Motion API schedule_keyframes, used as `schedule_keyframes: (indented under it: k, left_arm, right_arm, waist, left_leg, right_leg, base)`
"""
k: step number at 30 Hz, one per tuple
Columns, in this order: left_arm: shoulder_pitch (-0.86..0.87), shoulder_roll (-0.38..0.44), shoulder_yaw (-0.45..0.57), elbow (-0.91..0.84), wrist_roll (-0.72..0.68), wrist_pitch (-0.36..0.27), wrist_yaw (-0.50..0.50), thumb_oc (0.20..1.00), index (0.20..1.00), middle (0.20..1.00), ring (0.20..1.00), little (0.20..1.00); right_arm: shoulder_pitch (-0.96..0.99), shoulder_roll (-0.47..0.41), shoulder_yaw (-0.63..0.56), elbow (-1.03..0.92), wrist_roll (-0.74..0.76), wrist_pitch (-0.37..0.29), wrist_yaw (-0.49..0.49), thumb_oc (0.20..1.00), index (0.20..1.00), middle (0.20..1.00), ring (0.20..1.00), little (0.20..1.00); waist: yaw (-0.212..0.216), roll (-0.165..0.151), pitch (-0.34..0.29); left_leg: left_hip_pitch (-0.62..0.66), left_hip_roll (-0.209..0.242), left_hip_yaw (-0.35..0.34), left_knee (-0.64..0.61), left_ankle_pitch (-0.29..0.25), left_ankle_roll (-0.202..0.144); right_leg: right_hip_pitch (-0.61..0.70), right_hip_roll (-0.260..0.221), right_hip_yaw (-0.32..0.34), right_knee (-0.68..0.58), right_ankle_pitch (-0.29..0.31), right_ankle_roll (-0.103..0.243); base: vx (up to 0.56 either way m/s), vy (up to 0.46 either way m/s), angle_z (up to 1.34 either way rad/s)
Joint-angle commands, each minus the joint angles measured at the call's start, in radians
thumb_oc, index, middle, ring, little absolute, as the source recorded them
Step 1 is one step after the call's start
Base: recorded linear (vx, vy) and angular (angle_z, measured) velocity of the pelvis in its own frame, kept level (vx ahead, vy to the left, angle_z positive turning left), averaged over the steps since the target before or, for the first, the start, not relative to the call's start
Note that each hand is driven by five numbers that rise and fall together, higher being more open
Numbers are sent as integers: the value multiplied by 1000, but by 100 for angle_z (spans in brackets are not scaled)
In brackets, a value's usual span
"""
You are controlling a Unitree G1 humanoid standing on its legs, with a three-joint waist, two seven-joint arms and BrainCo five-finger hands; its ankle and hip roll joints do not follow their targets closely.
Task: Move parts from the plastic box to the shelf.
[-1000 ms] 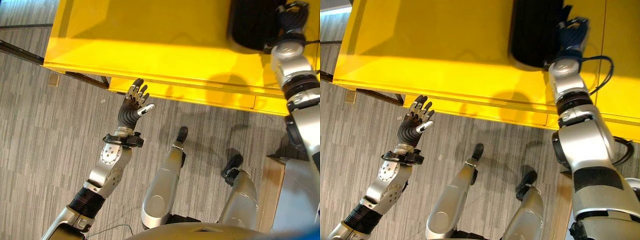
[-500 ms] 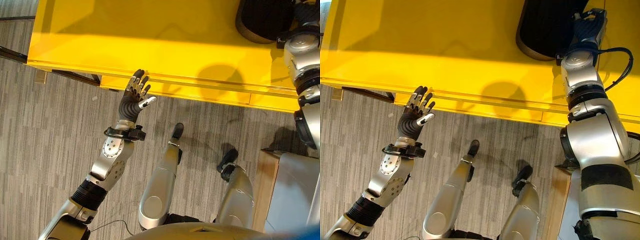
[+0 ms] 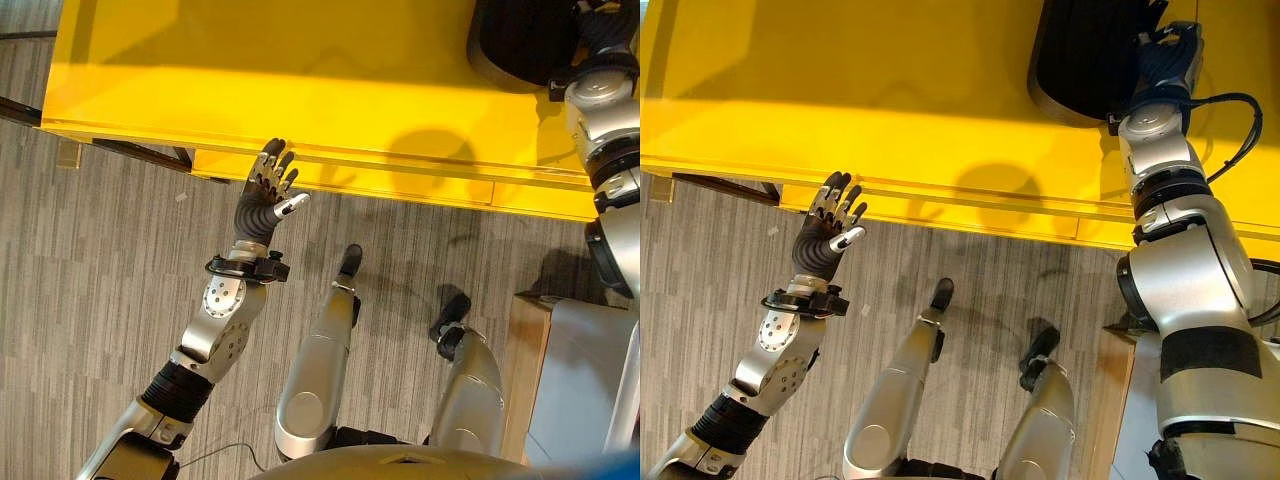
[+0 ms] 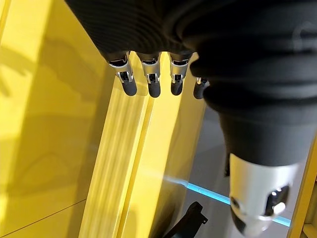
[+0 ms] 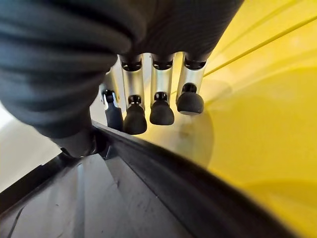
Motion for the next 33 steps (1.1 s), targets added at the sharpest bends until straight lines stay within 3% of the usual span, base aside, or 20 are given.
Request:
schedule_keyframes:
  k: [1,33]
  left_arm:
    - [13,24,54,-62,7,-74,8,1000,1000,1000,1000,1000]
    - [17,40,60,-58,0,-82,2,1000,1000,1000,1000,1000]
  right_arm:
    - [-124,-25,73,-16,-28,-38,-7,200,200,200,200,200]
    - [-188,-15,146,-58,-53,-50,0,200,200,200,200,200]
  waist:
    - [9,-9,-16]
    - [-2,-30,-23]
  left_leg:
    - [6,76,70,56,-108,-25]
    - [38,87,75,42,-104,-30]
  right_leg:
    - [20,-7,66,-65,32,24]
    - [56,5,63,-77,30,24]
  base:
    - [0,0,0]
    - [0,0,0]
